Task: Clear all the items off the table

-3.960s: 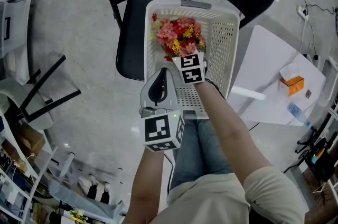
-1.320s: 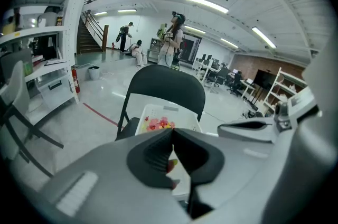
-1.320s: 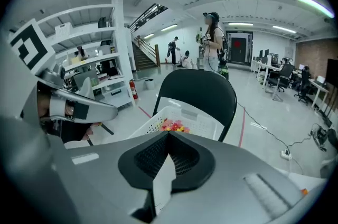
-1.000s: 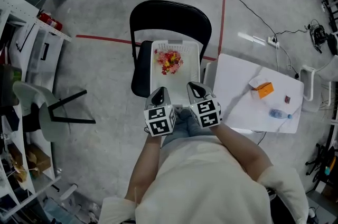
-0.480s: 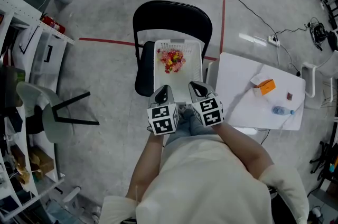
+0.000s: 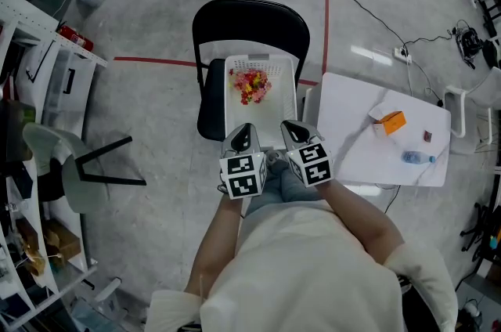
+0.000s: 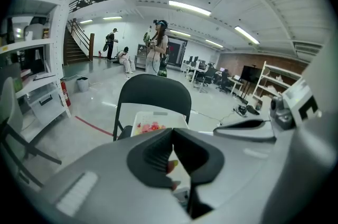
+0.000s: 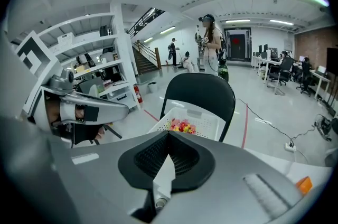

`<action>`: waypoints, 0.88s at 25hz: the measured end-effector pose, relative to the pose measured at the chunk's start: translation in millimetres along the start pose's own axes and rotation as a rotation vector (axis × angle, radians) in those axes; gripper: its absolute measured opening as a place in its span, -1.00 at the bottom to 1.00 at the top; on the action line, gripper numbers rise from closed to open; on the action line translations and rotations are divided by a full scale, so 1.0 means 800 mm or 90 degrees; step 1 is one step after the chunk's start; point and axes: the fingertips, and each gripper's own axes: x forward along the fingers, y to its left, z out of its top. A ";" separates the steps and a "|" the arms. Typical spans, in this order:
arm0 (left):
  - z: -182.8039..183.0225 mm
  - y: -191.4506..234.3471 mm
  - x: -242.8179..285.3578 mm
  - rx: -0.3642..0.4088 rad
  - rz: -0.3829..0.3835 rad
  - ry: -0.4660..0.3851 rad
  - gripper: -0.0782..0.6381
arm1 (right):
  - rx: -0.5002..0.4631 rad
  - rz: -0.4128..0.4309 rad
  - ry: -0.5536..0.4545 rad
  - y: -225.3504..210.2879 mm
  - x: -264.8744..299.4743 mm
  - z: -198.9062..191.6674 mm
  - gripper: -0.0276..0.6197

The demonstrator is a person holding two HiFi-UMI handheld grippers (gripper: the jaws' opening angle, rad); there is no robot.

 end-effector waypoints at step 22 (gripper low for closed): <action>-0.003 -0.117 0.030 0.046 -0.039 0.008 -0.76 | 0.063 -0.042 -0.023 -0.109 -0.072 -0.038 -0.92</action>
